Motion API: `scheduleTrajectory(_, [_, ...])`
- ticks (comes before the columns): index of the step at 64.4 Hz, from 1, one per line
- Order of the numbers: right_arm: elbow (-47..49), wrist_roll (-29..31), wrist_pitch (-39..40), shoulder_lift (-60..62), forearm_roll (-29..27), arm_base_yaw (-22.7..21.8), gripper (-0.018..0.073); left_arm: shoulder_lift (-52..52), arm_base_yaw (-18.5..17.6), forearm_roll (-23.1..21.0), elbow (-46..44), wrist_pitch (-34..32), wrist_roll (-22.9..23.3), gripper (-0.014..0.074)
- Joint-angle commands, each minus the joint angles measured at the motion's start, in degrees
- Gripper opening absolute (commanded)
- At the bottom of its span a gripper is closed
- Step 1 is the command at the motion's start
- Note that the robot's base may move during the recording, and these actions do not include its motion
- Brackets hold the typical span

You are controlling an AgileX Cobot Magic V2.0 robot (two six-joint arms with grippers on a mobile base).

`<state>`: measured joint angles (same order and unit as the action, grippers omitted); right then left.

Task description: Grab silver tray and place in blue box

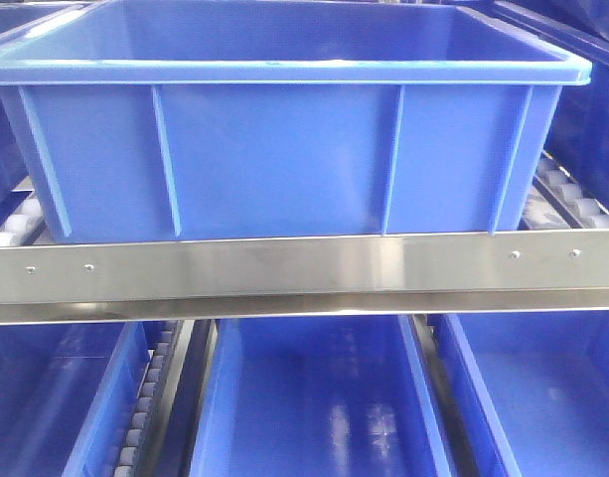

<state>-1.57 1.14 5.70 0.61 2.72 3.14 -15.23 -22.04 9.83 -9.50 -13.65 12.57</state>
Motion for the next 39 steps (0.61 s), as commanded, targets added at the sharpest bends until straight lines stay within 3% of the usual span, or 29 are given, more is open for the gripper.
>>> scheduleTrajectory(1, [1.0, 0.14, 4.37, 1.19, -0.12, -0.34, 0.0051, -0.47, -0.35, -0.16, -1.61, -4.81, 0.24, 0.0001])
scheduleTrajectory(39, [1.0, 0.14, 4.37, 1.19, -0.12, -0.34, 0.0051, -0.47, -0.35, -0.16, -1.61, -4.71, 0.24, 0.0001])
